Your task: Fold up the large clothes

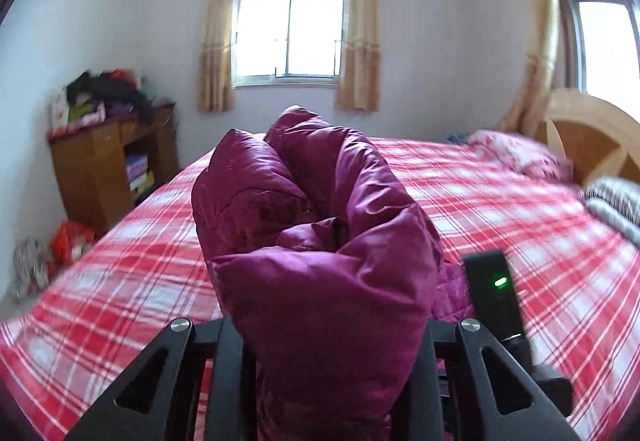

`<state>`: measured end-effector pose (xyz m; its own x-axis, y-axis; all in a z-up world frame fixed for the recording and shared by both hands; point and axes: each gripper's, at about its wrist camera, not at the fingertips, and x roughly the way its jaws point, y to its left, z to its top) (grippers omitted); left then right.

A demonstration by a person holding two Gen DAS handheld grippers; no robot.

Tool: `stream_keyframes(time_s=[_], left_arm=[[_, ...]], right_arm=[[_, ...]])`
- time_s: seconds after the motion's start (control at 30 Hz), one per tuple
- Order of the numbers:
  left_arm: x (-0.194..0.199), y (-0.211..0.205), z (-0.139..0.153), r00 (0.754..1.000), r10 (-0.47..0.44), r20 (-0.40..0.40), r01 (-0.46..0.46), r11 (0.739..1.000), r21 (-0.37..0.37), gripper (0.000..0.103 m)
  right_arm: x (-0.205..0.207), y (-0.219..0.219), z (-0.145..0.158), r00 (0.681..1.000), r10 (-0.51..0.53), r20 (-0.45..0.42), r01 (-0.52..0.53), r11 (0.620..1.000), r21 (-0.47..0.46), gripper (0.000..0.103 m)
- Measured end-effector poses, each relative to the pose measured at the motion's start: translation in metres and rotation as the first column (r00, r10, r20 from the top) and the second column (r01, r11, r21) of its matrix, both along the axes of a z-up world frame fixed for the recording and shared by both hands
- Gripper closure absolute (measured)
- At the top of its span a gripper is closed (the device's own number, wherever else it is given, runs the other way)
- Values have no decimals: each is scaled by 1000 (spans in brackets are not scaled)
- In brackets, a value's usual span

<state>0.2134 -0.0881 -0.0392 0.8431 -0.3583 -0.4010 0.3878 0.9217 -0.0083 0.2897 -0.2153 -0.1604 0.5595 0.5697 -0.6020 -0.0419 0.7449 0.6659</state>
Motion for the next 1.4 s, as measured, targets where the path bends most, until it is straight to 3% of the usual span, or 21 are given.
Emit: stream_keyframes(time_s=[0.13, 0.33, 0.5, 0.67, 0.8, 0.87, 0.9, 0.93, 0.97, 1.0, 1.03, 1.07, 1.13, 1.3, 1.4], left_arm=[[-9, -31, -8, 998, -62, 27, 58, 991, 119, 77], [-24, -82, -41, 983, -181, -19, 180, 956, 231, 77], [-30, -112, -76, 973, -210, -100, 230, 929, 292, 77], [-39, -130, -105, 966, -237, -107, 260, 891, 373, 77], [-34, -126, -103, 951, -265, -159, 303, 898, 319, 77], [-32, -121, -101, 946, -275, -170, 314, 903, 293, 77], [-32, -121, -101, 946, -276, -169, 315, 903, 292, 77], [-32, -120, -100, 947, -275, -168, 315, 902, 295, 77], [-33, -121, -100, 947, -274, -167, 313, 901, 300, 77], [-34, -120, -98, 948, -274, -165, 313, 901, 302, 77], [-35, -117, -96, 947, -277, -161, 314, 902, 296, 75], [-37, -114, -93, 946, -284, -157, 318, 905, 282, 75], [-42, -101, -83, 935, -315, -163, 347, 907, 239, 74], [-70, -49, -54, 889, -419, -187, 446, 884, 142, 69], [-80, -5, -35, 862, -469, -191, 487, 872, 57, 65]], right_arm=[[-38, -54, 16, 992, -111, 59, 113, 993, -37, 87], [-90, -124, 11, 948, -301, 107, 311, 946, -94, 84], [-101, -142, -4, 937, -338, 90, 344, 937, -63, 84], [-99, -151, -15, 937, -341, 73, 346, 937, -59, 82], [-108, -163, 2, 925, -354, 136, 363, 930, -52, 82], [-101, -169, 20, 926, -331, 183, 343, 938, -42, 73], [-92, -172, 28, 932, -305, 196, 317, 948, -34, 65], [-84, -172, 32, 938, -285, 196, 297, 954, -33, 48], [-73, -170, 33, 948, -256, 190, 267, 963, -33, 46], [-62, -166, 30, 958, -227, 175, 238, 970, -43, 47], [-54, -161, 27, 966, -206, 155, 219, 973, -70, 64], [-44, -153, 19, 975, -193, 113, 208, 969, -135, 93], [-35, -146, 2, 978, -201, 60, 209, 959, -191, 92], [-35, -150, -26, 978, -205, 33, 207, 971, -116, 100], [-38, -150, -28, 980, -197, 32, 200, 971, -130, 101]])
